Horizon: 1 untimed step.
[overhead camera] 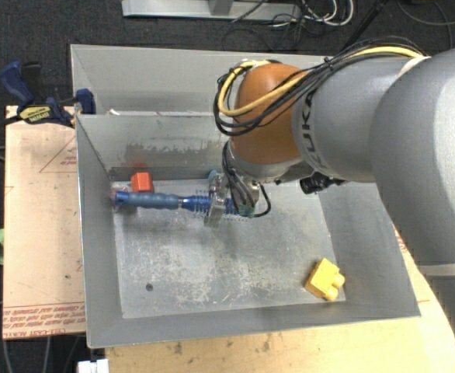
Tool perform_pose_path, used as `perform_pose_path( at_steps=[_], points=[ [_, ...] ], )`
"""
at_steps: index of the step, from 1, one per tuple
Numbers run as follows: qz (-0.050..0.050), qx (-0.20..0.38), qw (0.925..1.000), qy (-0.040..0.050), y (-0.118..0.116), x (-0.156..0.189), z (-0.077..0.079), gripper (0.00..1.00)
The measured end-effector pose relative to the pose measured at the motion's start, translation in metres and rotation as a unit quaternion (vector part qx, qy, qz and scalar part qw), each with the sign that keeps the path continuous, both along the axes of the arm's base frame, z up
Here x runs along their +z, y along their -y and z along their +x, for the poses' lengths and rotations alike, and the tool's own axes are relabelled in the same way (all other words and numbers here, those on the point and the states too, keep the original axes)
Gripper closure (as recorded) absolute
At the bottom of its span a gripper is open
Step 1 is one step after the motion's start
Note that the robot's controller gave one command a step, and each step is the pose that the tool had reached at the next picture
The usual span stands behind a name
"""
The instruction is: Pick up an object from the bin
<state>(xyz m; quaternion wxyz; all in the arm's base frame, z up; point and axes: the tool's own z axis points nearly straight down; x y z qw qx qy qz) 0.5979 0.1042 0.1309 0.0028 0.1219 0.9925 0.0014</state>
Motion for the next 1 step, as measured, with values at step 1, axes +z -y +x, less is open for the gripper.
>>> perform_pose_path(
  at_steps=[1],
  points=[
    [0.0,0.001,1.0,-0.0016,-0.0003,0.0242,0.0005,1.0]
  ],
)
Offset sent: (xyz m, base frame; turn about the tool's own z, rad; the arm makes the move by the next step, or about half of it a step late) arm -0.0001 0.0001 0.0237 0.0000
